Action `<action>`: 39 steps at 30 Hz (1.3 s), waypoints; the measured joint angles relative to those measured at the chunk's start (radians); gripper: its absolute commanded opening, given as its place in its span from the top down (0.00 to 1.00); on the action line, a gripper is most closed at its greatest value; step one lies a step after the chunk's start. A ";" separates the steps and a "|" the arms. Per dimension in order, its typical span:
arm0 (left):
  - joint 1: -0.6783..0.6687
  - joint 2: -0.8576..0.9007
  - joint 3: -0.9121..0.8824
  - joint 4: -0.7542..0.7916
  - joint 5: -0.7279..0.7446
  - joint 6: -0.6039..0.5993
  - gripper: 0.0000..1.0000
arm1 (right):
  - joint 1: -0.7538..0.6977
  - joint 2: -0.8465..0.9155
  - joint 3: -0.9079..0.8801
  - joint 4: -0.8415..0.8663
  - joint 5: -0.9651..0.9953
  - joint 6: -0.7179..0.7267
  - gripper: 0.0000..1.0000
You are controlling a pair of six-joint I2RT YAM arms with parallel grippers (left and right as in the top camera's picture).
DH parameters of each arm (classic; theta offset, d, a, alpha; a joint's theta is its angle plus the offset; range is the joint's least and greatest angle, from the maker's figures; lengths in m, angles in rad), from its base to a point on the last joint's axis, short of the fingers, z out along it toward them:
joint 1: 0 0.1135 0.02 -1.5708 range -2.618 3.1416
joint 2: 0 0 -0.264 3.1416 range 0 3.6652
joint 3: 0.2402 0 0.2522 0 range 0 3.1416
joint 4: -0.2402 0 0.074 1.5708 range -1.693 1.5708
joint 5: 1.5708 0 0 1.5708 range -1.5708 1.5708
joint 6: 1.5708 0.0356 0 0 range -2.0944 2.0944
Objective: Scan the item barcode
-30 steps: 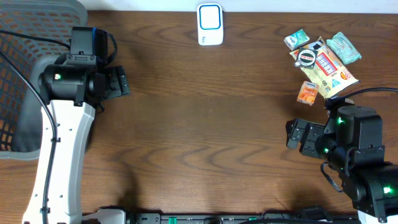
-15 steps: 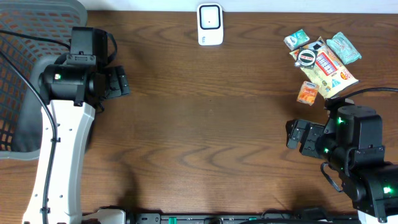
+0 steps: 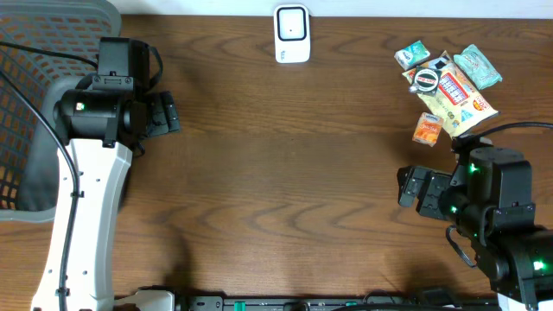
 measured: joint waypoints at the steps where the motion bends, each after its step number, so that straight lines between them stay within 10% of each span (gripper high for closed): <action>1: 0.000 0.000 0.000 0.000 0.000 0.000 0.02 | 0.000 -0.006 -0.001 0.001 0.000 0.000 0.01; 39: 0.000 0.000 0.000 0.000 0.000 0.000 0.02 | -0.003 -0.197 -0.004 -0.050 0.000 0.003 0.01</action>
